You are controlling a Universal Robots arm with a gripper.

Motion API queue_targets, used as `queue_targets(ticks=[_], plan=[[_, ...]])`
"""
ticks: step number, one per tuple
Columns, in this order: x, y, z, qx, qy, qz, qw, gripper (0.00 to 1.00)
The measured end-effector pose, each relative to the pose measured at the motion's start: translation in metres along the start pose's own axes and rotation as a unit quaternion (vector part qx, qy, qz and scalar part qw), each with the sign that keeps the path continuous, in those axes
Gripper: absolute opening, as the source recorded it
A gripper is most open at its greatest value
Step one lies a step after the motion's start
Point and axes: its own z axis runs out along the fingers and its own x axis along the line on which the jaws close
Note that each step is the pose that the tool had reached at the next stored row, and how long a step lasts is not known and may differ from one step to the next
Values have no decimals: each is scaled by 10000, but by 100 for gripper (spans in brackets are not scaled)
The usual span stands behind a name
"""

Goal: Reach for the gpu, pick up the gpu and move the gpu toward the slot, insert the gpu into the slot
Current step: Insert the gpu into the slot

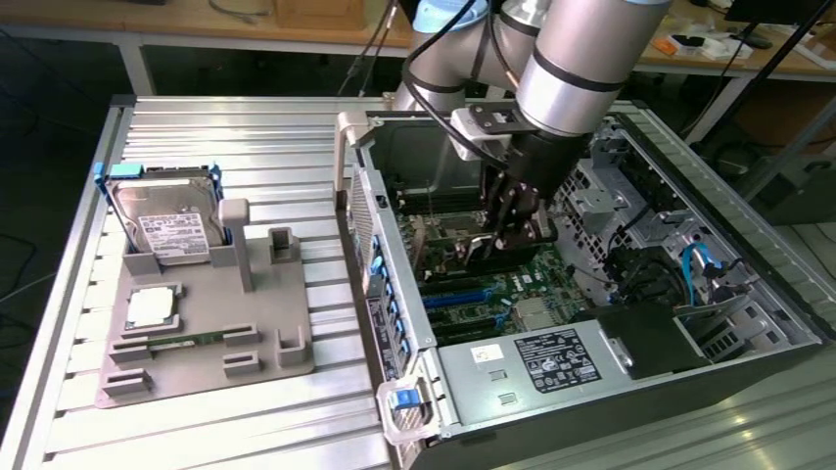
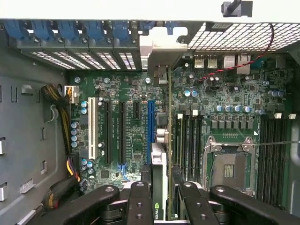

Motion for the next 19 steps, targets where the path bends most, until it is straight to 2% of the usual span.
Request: queue_targets(ticks=[15, 19], plan=[[102, 7, 60, 0, 17, 0, 10000, 27], [105, 43, 93, 0, 18, 0, 10000, 27]])
